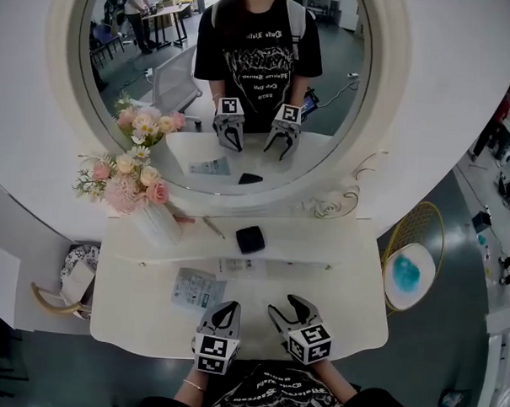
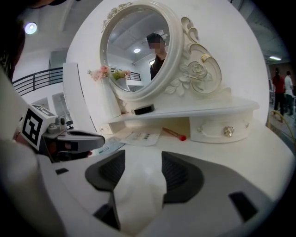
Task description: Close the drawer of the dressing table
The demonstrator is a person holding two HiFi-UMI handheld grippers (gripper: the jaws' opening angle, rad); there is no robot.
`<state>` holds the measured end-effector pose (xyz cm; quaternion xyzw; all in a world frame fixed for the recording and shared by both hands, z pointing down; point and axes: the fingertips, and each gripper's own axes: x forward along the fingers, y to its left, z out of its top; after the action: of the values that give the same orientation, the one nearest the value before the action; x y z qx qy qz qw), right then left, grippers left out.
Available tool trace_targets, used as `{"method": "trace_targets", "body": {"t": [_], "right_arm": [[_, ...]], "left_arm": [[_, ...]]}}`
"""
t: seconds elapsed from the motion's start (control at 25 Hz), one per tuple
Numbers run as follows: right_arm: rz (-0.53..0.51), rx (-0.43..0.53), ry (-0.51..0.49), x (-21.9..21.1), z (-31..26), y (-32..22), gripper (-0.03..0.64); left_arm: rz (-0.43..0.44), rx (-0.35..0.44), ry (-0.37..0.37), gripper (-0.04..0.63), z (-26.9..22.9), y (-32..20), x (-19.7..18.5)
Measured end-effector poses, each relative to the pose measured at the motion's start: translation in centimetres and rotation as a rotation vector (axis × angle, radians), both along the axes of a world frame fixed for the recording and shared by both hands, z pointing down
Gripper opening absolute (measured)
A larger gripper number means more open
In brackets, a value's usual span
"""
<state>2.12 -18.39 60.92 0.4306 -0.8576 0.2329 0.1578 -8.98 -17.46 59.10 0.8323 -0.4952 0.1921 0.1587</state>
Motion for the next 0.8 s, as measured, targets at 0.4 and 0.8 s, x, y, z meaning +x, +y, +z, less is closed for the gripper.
{"method": "trace_targets", "body": {"t": [0.4,0.8], "right_arm": [[-0.041,0.03,0.0,-2.5,-0.4,1.1,0.179],[-0.023,0.06,0.039,-3.1,-0.7,0.7,0.031]], "left_arm": [[0.051,-0.017,0.01,0.017,0.6,1.1,1.1],[0.083,-0.021,-0.004,0.017,1.0,1.6,1.3]]}}
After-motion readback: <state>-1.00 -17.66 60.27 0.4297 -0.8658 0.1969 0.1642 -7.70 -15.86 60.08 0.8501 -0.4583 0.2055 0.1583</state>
